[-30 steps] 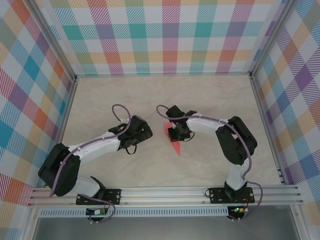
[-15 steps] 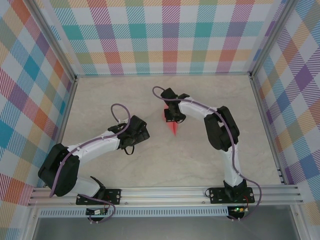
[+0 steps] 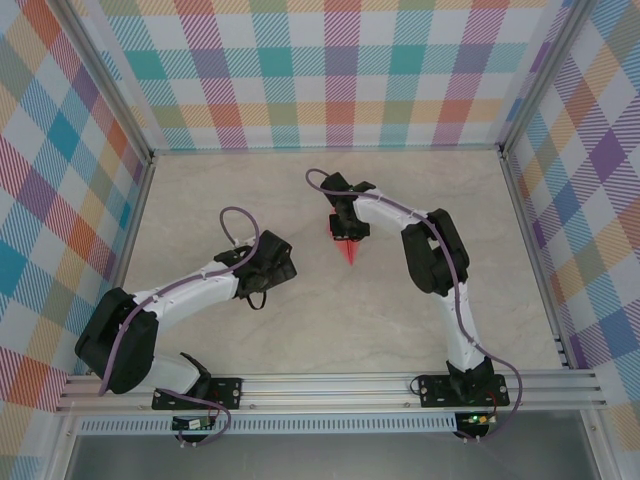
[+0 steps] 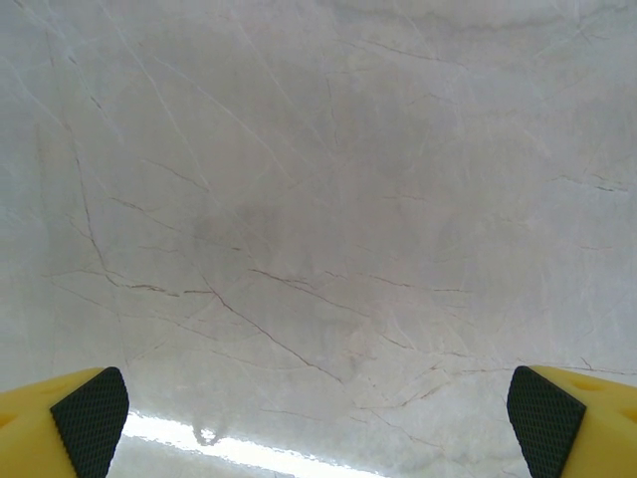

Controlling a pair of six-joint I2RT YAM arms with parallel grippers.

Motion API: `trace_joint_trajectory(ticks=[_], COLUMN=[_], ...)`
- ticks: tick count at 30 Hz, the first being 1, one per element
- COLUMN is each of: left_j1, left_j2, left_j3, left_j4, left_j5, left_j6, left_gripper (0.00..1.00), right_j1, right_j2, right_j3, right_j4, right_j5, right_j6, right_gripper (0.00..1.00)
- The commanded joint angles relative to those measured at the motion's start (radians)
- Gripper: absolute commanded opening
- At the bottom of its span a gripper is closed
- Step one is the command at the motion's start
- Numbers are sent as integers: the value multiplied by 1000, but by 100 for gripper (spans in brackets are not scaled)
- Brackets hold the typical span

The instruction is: Fold a paper plane with a square sheet of paper (pick it up from the middle)

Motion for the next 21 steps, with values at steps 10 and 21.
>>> trace_joint_trajectory(ticks=[10, 21], left_j1=[107, 354], left_j2=[-48, -190], left_j3=[245, 90], left_j4=[-243, 22], left_j5=[-275, -500], left_j6=[114, 406], left_gripper=[100, 100], right_j1=[-13, -236], right_j2=[-282, -720], right_j3=[43, -472], right_j4=[-89, 214], right_j5=[89, 328], right_j6=[47, -49], right_gripper=[68, 100])
